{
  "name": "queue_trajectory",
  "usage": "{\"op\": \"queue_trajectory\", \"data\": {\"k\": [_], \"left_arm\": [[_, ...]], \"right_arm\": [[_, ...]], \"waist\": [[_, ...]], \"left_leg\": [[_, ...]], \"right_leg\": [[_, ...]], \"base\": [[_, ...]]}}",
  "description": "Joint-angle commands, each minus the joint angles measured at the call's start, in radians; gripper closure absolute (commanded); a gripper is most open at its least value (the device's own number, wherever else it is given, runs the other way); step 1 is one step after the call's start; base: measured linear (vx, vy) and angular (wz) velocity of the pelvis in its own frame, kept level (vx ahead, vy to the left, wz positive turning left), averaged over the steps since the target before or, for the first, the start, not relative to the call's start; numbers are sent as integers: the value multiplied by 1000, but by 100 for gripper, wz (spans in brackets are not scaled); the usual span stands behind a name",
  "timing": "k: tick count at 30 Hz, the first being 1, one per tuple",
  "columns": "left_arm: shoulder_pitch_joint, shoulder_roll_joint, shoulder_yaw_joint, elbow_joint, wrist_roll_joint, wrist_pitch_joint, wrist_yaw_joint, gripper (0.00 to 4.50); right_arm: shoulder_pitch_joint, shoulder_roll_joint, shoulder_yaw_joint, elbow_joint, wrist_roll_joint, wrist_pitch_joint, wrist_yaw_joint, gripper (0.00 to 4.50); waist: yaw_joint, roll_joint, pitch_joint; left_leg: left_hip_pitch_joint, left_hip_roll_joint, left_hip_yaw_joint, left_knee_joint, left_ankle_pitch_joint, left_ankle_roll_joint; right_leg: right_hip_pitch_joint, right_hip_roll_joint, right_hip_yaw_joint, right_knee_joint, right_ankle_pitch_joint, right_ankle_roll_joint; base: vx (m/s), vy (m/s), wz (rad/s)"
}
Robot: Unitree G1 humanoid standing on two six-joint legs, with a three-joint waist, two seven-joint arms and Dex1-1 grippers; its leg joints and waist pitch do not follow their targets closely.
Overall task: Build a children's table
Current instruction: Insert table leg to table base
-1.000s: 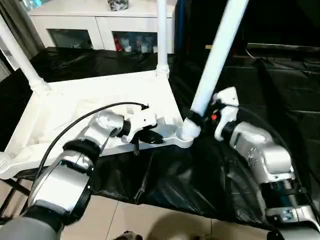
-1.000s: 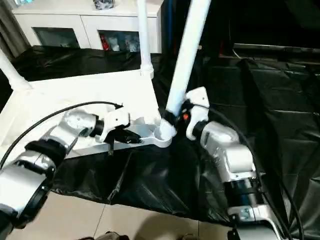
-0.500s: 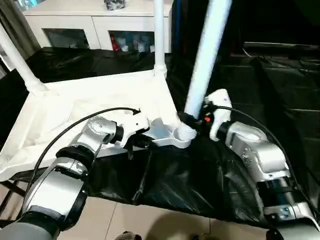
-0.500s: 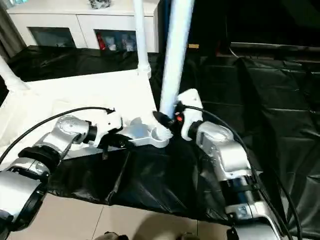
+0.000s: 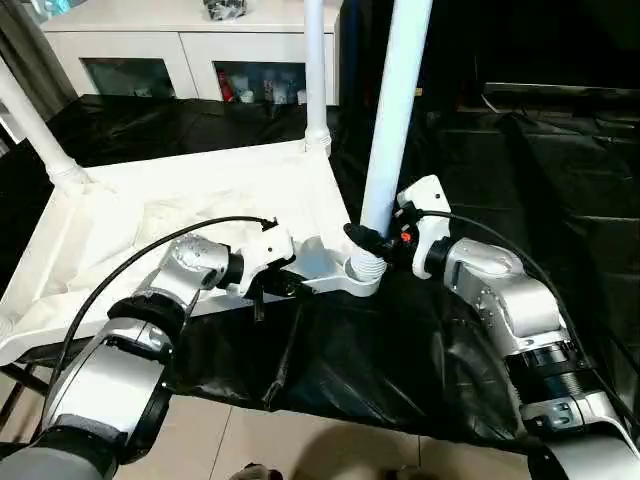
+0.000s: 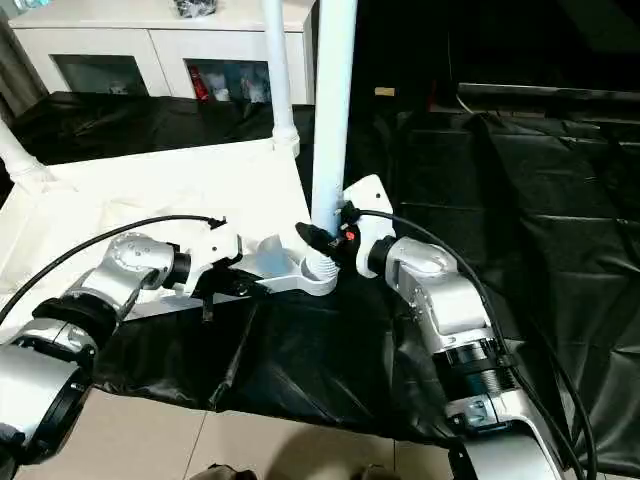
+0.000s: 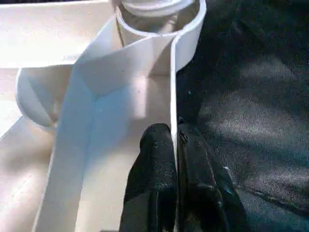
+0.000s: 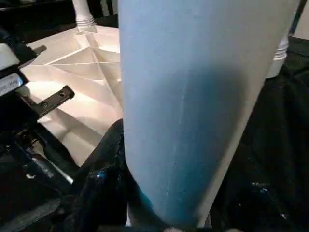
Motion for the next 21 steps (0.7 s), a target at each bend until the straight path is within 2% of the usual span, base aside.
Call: {"op": "queue_trajectory", "data": {"k": [1, 3, 5, 7, 9, 11, 13, 17, 21], "left_arm": [[9, -11, 24, -14, -38, -6, -5, 388], [10, -15, 30, -15, -38, -8, -2, 376], [12, -7, 18, -7, -18, -21, 19, 369], [12, -4, 13, -4, -12, -21, 17, 366], [13, -1, 11, -2, -10, -20, 14, 366], [13, 1, 12, -1, -9, -11, 7, 395], [12, 2, 14, 1, -7, -4, 3, 402], [15, 10, 5, 3, 6, 4, -7, 448], [19, 22, -10, 1, 22, 8, -12, 450]], "right_arm": [[-23, 1, 6, 9, -3, -11, 5, 263], [-26, 3, 5, 14, -6, -15, 9, 263], [-32, 6, 4, 18, -11, -17, 14, 263], [-34, 7, 5, 19, -11, -17, 16, 263], [-35, 6, 6, 22, -12, -20, 18, 263], [-35, 6, 7, 24, -12, -23, 21, 263], [-36, 5, 8, 27, -13, -26, 22, 263], [-35, 6, 9, 36, -16, -33, 24, 263], [-39, 14, 10, 51, -19, -42, 26, 263]], "waist": [[3, -27, -80], [3, -24, -82], [2, -25, -83], [1, -30, -83], [1, -29, -82], [2, -30, -81], [1, -32, -82], [0, -30, -81], [-3, -31, -82]], "left_leg": [[21, 26, -14, -67, -258, 34], [22, 28, -16, -69, -263, 29], [23, 29, -16, -71, -276, 24], [23, 29, -16, -71, -277, 24], [22, 28, -15, -69, -270, 26], [22, 28, -15, -70, -269, 26], [22, 28, -15, -69, -272, 25], [23, 29, -16, -72, -288, 17], [22, 29, -16, -72, -286, 16]], "right_leg": [[47, -45, 29, -83, -337, -223], [46, -44, 29, -81, -320, -230], [47, -42, 29, -79, -287, -234], [48, -43, 29, -78, -279, -235], [48, -44, 30, -78, -280, -237], [48, -45, 30, -79, -294, -234], [48, -45, 30, -80, -298, -235], [47, -45, 30, -81, -311, -232], [49, -45, 30, -79, -291, -236]], "base": [[0, 0, 0], [0, 0, 0], [0, 0, 0], [0, 0, 0], [0, 0, 0], [0, 0, 0], [0, 0, 0], [0, 0, 0], [0, 0, 0]]}}
